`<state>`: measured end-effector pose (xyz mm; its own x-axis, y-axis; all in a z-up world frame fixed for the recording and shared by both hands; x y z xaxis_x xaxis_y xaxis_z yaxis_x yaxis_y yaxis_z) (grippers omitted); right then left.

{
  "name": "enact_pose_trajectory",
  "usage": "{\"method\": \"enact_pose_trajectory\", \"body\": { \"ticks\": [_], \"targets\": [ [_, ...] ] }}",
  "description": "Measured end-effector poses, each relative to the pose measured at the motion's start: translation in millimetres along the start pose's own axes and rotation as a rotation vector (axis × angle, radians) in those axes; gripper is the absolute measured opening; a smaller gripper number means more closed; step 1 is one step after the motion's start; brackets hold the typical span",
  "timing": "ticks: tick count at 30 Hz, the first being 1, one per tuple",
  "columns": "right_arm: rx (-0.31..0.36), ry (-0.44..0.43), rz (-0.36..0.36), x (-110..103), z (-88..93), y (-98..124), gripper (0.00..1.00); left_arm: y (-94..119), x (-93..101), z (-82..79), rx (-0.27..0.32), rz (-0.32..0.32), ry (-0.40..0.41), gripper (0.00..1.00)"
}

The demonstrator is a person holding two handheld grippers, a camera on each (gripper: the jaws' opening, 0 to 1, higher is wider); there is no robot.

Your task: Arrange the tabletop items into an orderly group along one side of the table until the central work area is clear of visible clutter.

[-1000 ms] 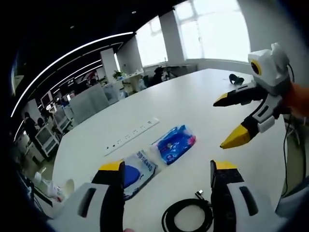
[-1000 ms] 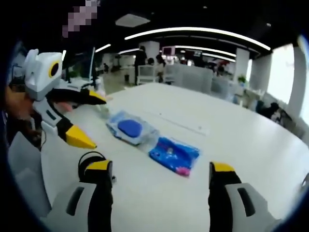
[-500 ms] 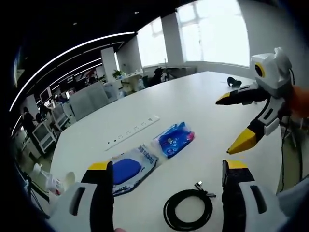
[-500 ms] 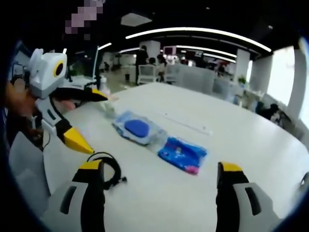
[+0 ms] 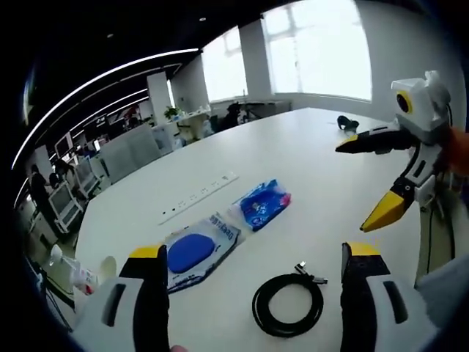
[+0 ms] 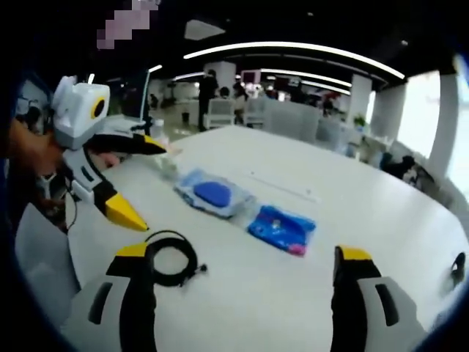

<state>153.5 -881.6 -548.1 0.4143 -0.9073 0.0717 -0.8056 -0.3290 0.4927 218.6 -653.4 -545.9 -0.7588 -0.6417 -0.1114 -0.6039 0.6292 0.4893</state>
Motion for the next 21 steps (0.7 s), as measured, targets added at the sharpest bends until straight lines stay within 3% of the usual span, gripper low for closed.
{"method": "enact_pose_trajectory", "body": {
  "ticks": [10,21],
  "targets": [
    [-0.023,-0.008,0.035,-18,10.6,5,0.96,6,-1.8,19.1,0.002,0.026,-0.009,0.97],
    [-0.073,0.028,0.036,-30,14.9,7,0.93,13,-10.7,27.8,0.043,0.023,0.014,0.94]
  ]
}}
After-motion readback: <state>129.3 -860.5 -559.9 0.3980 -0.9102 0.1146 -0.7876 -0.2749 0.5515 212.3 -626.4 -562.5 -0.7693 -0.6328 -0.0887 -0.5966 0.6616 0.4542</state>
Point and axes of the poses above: the point that each gripper's makers call its tool centre point, and the gripper's own axes: y roughly backward along the fingers, x roughly to its right, z roughly out of its underside, the point moved 10 cm from there along y, roughly backward along the fingers, and after that the axes turned 1 degree about x, right-handed, at the moved point
